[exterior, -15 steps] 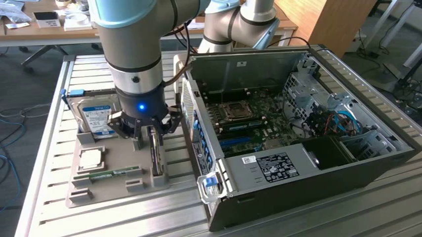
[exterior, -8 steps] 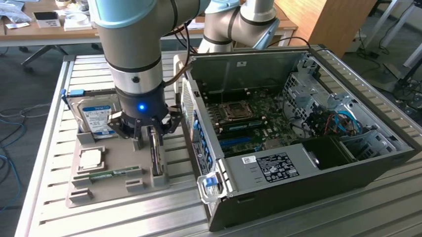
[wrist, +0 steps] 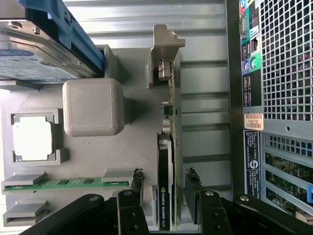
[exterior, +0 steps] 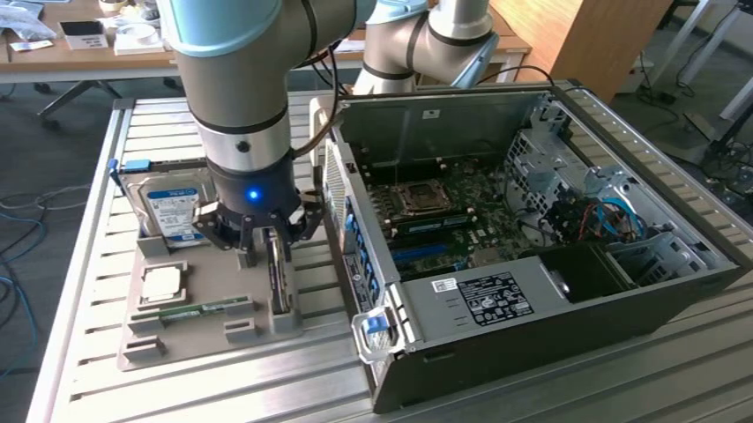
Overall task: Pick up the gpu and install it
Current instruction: 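Pick up the gpu and move the gpu toward the slot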
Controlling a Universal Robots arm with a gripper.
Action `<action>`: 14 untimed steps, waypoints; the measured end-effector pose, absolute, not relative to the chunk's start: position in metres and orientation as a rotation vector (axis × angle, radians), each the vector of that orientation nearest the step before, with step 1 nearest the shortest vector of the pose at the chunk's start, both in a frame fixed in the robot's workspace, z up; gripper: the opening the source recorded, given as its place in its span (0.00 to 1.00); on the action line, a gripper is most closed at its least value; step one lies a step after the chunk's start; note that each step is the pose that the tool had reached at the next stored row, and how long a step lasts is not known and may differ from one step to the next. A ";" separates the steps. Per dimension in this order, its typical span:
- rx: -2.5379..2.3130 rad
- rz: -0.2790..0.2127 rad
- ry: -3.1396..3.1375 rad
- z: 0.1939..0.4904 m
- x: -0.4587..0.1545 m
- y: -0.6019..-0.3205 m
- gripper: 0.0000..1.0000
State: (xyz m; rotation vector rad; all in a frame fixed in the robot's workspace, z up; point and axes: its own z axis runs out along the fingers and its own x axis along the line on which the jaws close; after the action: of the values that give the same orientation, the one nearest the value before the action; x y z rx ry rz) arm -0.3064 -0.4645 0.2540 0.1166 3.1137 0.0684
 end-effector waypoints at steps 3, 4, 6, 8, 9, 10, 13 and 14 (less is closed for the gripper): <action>0.117 0.068 3.114 0.252 -0.306 -0.465 0.47; 0.117 0.068 3.114 0.252 -0.306 -0.465 0.47; 0.117 0.068 3.114 0.252 -0.306 -0.465 0.47; 0.117 0.068 3.114 0.251 -0.306 -0.465 0.47; 0.117 0.068 3.114 0.251 -0.306 -0.465 0.47; 0.117 0.068 3.114 0.251 -0.306 -0.465 0.47; 0.117 0.069 3.113 0.250 -0.306 -0.464 0.47; 0.117 0.068 3.114 0.249 -0.306 -0.464 0.47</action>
State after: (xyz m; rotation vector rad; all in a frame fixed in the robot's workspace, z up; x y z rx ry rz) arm -0.3064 -0.4645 0.2494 0.1166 3.1137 0.0684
